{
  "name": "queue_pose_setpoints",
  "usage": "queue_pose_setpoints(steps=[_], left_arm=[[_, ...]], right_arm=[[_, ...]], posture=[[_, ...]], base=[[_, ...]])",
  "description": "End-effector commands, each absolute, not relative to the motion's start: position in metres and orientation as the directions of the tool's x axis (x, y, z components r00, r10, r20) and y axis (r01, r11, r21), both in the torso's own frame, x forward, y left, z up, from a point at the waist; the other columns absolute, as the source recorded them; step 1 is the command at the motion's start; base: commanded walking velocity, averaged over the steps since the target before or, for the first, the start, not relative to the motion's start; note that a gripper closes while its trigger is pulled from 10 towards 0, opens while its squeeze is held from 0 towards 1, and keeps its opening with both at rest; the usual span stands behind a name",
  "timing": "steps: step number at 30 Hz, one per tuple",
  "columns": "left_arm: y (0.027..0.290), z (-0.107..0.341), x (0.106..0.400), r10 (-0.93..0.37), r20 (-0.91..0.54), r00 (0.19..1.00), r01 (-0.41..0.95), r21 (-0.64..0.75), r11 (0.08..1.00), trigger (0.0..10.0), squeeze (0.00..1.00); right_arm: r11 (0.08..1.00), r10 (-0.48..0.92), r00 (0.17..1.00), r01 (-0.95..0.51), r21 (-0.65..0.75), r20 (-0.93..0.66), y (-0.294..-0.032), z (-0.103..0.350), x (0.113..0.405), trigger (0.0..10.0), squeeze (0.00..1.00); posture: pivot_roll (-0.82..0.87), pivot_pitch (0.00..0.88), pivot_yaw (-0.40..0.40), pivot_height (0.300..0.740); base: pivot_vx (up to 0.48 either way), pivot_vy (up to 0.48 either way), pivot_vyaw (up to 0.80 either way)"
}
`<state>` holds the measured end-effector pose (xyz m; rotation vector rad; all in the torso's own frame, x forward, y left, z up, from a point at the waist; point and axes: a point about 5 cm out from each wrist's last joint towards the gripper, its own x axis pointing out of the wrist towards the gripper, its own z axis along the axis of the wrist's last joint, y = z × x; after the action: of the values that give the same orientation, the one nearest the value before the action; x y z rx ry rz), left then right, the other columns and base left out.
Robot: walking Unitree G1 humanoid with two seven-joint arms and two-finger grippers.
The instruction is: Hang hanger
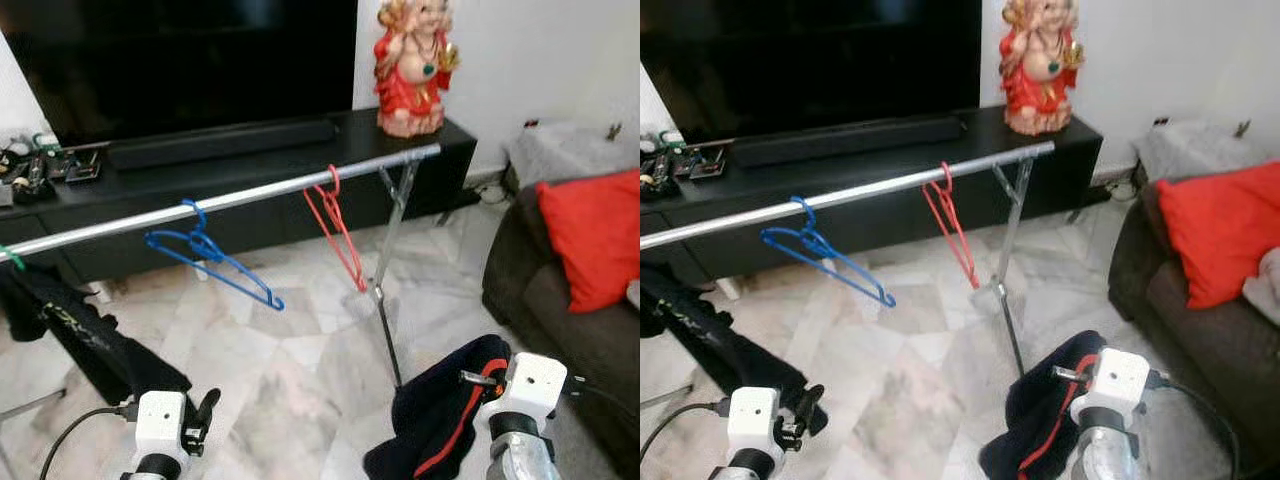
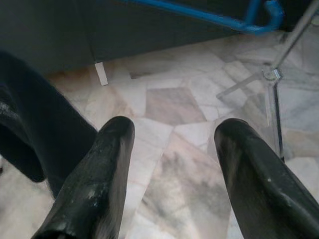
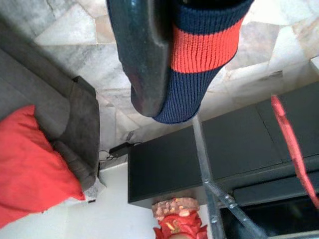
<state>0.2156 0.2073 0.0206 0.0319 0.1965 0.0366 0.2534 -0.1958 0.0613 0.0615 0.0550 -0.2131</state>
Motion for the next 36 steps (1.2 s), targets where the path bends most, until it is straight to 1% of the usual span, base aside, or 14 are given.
queue_pose_setpoints(steps=[1,21,34,36], left_arm=[[0.2114,0.0196,0.2132,0.053,-0.202,0.978,-0.045,0.043,0.998,10.0,0.0],[0.2092,0.0186,0.2135,0.054,-0.2,0.978,-0.049,0.033,0.998,10.0,0.0],[0.2123,0.0188,0.2126,0.062,-0.203,0.977,-0.051,0.058,0.997,10.0,0.0],[0.2124,0.0195,0.2127,0.059,-0.2,0.978,-0.045,0.071,0.996,10.0,0.0]], right_arm=[[0.979,-0.196,0.98,0.197,0.056,-0.034,-0.1927,0.0677,0.2577,10.0,0.0],[0.982,-0.18,0.983,0.181,0.051,-0.032,-0.1925,0.0684,0.2609,10.0,0.0],[0.987,-0.152,0.988,0.153,0.049,-0.03,-0.1873,0.068,0.2646,10.0,0.0],[0.988,-0.146,0.989,0.148,0.05,-0.024,-0.1859,0.0685,0.2646,10.0,0.0]], posture=[[-0.05,0.081,0.016,0.721],[-0.05,0.063,0.012,0.721],[-0.04,0.035,0.017,0.721],[-0.04,0.038,0.017,0.721]], base=[[0.326,0.0,0.0],[0.33,0.0,0.0],[0.0,0.0,0.0],[0.0,-0.251,0.0]])
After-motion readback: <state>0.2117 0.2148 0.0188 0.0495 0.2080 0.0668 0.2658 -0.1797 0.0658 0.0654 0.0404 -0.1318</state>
